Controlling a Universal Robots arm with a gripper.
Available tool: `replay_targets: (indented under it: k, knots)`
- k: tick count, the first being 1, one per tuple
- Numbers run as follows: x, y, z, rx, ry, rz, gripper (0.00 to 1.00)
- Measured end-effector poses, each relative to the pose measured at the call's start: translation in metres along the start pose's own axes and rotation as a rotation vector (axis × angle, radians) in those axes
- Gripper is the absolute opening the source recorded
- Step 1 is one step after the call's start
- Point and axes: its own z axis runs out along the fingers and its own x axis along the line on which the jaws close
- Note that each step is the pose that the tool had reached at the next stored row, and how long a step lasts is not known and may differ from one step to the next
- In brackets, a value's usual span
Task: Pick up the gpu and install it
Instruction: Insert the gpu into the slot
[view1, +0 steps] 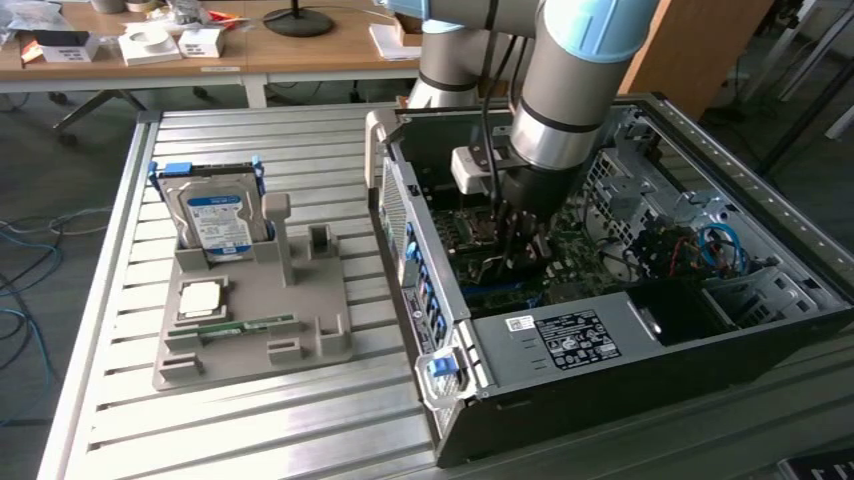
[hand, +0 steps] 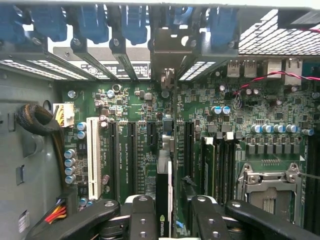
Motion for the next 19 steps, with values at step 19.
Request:
replay_targets:
  k: [19]
  knots:
    - [-0.002, -0.0003, -0.0492, 0.0000, 0.0000, 0.000, 0.33]
